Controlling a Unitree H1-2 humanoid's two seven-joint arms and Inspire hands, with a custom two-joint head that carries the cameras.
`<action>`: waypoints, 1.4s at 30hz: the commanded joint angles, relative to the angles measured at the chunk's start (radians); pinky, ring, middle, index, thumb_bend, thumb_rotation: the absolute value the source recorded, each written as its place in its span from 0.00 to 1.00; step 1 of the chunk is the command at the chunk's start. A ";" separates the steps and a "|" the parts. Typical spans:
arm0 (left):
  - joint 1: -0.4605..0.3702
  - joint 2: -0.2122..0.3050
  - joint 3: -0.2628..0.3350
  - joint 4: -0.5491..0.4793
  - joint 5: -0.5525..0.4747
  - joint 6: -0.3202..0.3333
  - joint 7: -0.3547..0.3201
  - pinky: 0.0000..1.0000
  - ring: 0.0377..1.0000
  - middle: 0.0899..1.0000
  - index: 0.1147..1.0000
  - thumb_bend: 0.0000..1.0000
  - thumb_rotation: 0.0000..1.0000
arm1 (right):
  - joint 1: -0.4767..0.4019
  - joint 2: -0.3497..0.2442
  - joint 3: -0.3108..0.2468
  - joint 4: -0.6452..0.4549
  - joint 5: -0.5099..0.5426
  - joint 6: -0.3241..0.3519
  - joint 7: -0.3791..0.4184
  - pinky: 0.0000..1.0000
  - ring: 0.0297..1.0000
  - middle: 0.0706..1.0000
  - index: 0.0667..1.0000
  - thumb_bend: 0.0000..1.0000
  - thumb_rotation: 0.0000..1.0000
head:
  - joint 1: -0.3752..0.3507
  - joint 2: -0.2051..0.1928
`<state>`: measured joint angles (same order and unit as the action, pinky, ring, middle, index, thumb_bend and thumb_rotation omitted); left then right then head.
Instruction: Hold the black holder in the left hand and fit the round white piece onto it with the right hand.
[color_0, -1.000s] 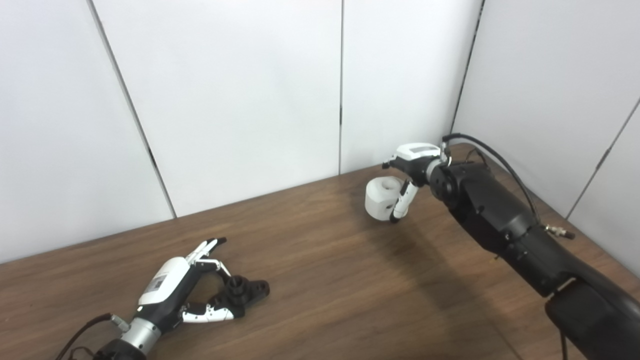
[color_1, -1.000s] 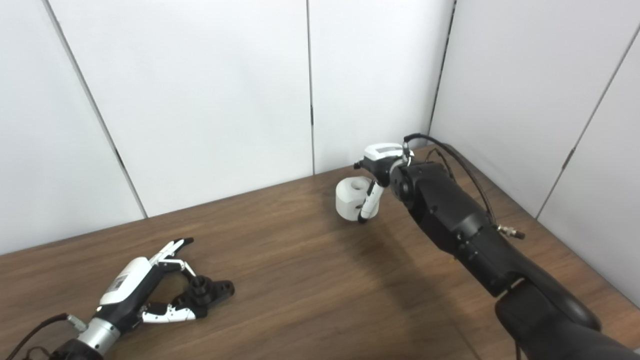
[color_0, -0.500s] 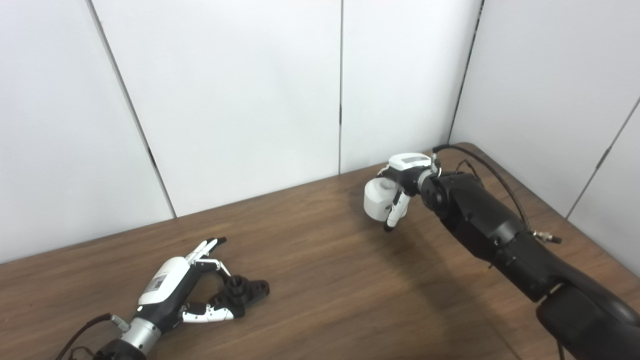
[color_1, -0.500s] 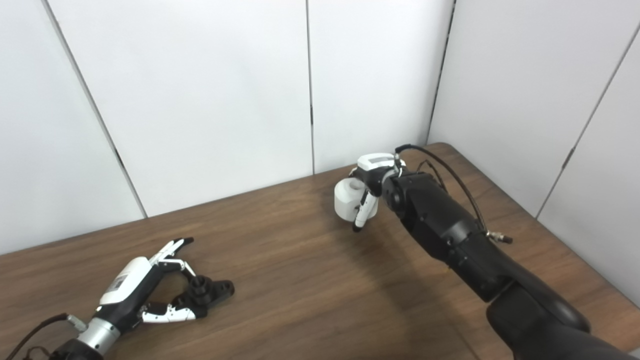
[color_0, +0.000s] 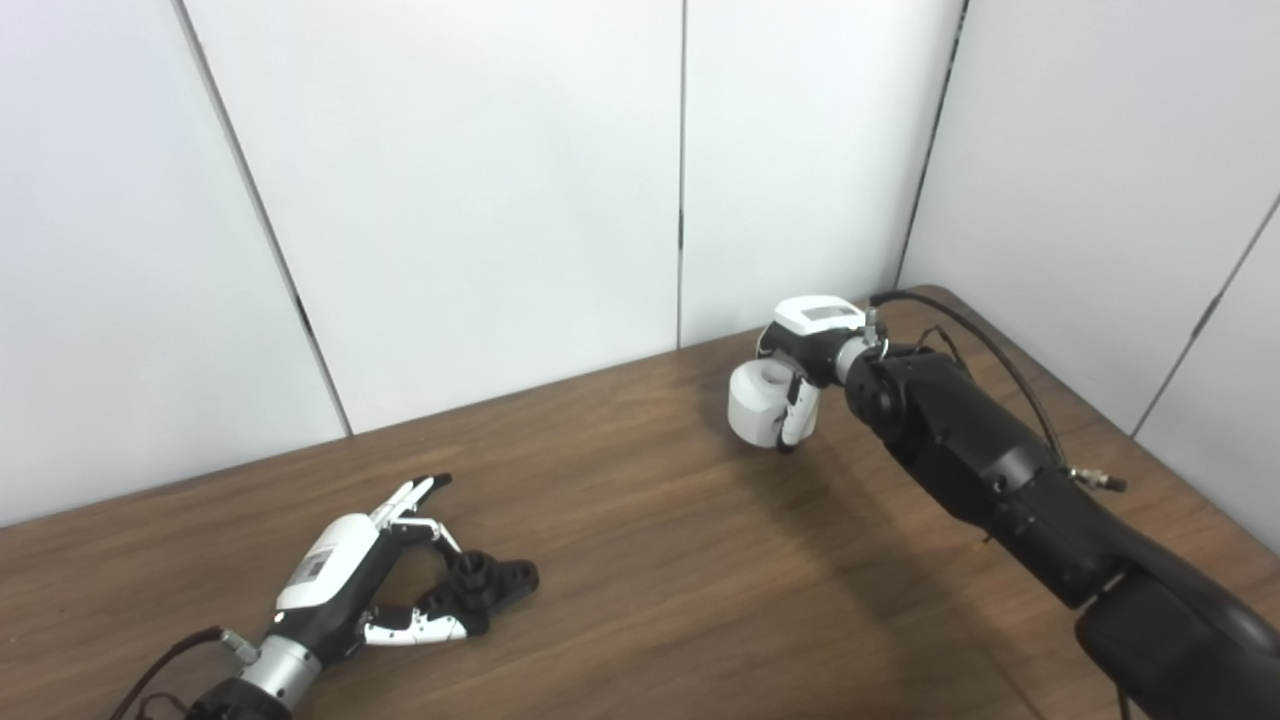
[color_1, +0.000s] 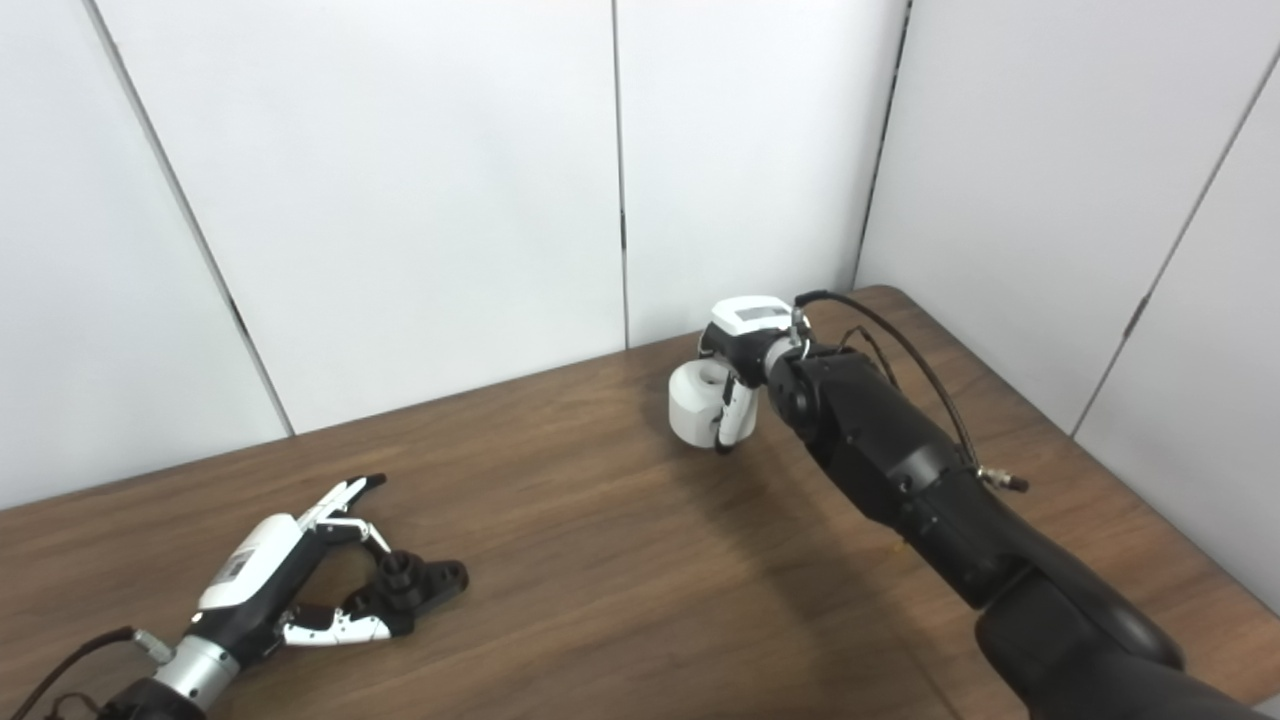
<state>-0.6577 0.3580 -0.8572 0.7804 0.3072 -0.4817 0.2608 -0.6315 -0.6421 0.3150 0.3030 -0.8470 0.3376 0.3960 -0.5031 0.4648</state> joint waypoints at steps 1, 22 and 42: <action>0.110 0.019 -0.048 0.055 0.048 0.012 -0.078 0.97 1.00 0.97 0.42 0.52 0.08 | -0.032 -0.027 -0.015 -0.034 -0.004 -0.035 -0.047 0.89 0.88 0.80 0.45 0.53 0.14 | 0.000 0.000; 0.113 0.006 -0.035 0.035 0.068 0.012 -0.076 0.93 1.00 0.95 0.42 0.52 0.07 | -0.053 -0.020 0.024 -0.257 -0.035 -0.098 0.071 0.93 0.83 0.74 0.45 0.53 0.14 | 0.115 0.045; 0.113 -0.077 0.060 0.019 0.126 0.013 -0.162 0.97 1.00 0.96 0.42 0.52 0.08 | -0.103 0.079 0.024 -0.464 0.025 -0.150 0.222 0.92 0.85 0.73 0.44 0.53 0.14 | 0.393 0.124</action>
<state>-0.6326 0.3234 -0.7518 0.7608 0.3551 -0.4816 0.1865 -0.6657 -0.5592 0.3600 -0.1269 -0.8298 0.1894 0.6194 -0.1106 0.5875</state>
